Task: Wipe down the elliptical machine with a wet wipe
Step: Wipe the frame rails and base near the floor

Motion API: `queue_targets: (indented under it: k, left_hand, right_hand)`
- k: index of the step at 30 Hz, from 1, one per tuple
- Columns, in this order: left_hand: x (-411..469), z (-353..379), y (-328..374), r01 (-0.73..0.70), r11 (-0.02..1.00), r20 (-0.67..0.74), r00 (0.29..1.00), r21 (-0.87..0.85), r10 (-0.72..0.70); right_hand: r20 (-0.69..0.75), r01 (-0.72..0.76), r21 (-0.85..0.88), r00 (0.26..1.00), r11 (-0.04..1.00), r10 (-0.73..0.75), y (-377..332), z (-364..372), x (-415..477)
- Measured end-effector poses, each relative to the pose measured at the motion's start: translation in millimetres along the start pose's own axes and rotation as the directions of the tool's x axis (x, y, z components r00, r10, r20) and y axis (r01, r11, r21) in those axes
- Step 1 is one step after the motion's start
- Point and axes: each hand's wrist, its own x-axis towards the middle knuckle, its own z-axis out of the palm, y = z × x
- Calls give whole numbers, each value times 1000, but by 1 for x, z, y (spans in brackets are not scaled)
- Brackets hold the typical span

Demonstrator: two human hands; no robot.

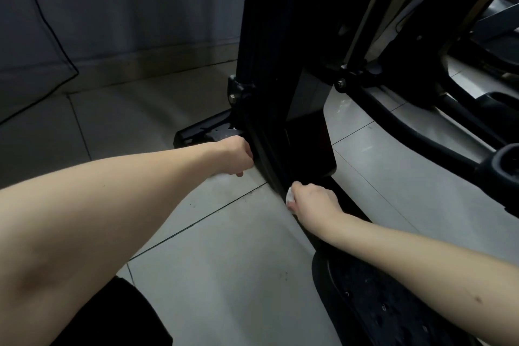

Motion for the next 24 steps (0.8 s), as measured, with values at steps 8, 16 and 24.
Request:
queue_targets:
  k: [8,16,24]
  left_hand:
    - [-5,-6,-3,-20,1000,13,1000,4,20]
    - [-3,3,9,-200,929,114,963,-312,246]
    - [-13,-2,15,-306,921,-42,951,-243,305]
  right_hand:
    - [252,-116,36,962,993,103,9,-42,-1]
    - [108,-162,919,980,360,165,6,-56,20]
    - [200,-202,976,979,-82,-27,-2,-55,24]
